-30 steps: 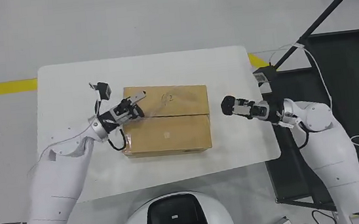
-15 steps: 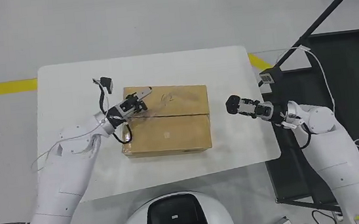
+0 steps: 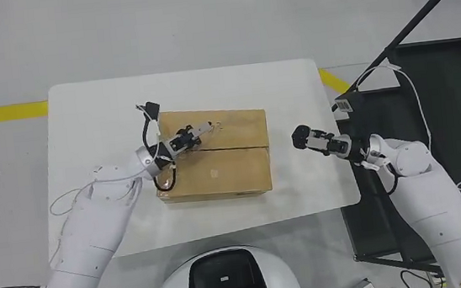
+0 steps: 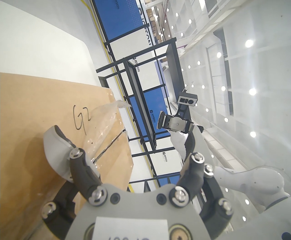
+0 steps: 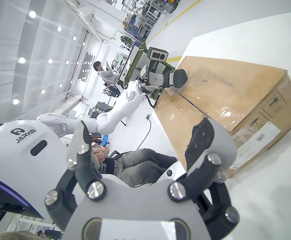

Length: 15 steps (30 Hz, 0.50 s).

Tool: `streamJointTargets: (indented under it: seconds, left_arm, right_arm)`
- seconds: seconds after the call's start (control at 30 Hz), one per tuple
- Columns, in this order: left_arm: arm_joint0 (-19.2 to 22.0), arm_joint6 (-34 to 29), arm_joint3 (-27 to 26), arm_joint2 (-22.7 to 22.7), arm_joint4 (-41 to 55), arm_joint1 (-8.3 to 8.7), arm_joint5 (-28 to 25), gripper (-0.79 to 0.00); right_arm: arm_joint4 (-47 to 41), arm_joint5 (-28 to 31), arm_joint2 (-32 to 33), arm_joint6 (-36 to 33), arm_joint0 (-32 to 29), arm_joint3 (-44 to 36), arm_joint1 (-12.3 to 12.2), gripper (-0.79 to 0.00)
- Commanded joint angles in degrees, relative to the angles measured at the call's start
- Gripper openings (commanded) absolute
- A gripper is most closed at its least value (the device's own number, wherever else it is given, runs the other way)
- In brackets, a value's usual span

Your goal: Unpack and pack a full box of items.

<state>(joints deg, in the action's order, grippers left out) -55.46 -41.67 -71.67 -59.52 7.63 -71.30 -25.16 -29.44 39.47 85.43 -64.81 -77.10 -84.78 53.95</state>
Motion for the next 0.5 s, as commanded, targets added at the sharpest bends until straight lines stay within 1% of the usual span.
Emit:
streamJointTargets:
  seconds: [0.0, 0.33, 0.47]
  left_arm:
    - [-0.20, -1.14, -0.37, 0.12, 0.66, 0.01, -0.36, 0.000]
    - [-0.44, -5.59, -1.24, 2.52, 2.63, -0.38, 0.30, 0.000]
    - [-0.35, -8.45, -1.40, 3.16, 6.44, -0.60, 0.72, 0.000]
  right_arm:
    - [-0.38, 0.04, -0.34, 0.04, -0.08, -0.27, -0.15, 0.000]
    - [-1.27, 0.82, -0.41, 0.82, -0.26, 0.47, -0.88, 0.000]
    - [-1.64, 1.05, -0.08, 1.05, -0.73, 0.50, -1.18, 0.000]
